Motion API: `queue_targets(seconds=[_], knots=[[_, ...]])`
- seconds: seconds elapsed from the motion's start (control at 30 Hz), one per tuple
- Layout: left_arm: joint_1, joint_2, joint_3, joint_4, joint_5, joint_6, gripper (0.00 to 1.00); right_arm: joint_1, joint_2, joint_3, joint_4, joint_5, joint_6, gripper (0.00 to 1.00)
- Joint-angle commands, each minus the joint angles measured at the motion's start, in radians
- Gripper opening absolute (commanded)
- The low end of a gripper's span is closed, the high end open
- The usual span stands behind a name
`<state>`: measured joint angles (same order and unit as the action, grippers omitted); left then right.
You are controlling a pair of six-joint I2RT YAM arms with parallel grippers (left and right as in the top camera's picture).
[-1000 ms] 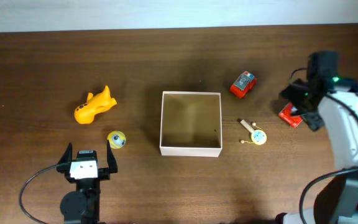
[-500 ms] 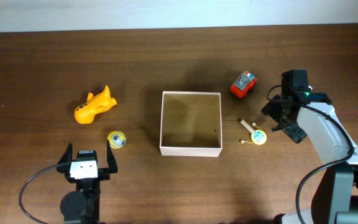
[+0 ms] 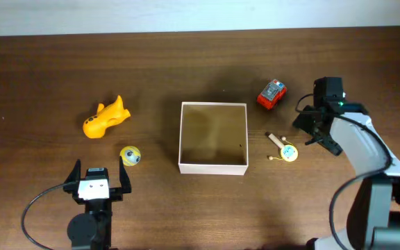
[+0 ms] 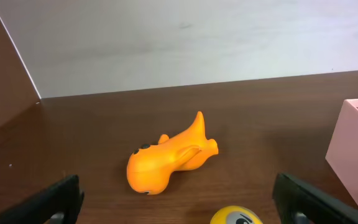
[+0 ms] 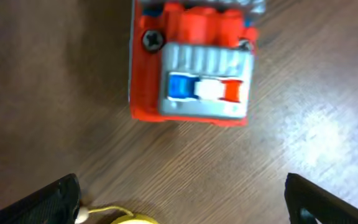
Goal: Pack container
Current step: 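Move the right gripper over the right red toy truck, then lower the right gripper and grasp the red toy truck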
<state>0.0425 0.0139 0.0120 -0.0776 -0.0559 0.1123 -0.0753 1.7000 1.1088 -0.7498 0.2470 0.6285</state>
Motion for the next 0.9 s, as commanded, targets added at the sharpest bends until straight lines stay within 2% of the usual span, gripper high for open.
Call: queue_targets(seconds=[0.0,0.43,0.87], knots=[[0.006,-0.009,-0.003,-0.002,0.008,0.010,0.99,-0.005,0.063,-0.006,0.004,0.035,-0.079,0.99],[0.006,-0.009,-0.003,-0.002,0.008,0.010,0.99,-0.005,0.124,-0.006,0.023,0.130,-0.101,0.99],[0.006,-0.009,-0.003,-0.002,0.008,0.010,0.99,-0.005,0.133,-0.006,0.209,0.164,-0.162,0.99]])
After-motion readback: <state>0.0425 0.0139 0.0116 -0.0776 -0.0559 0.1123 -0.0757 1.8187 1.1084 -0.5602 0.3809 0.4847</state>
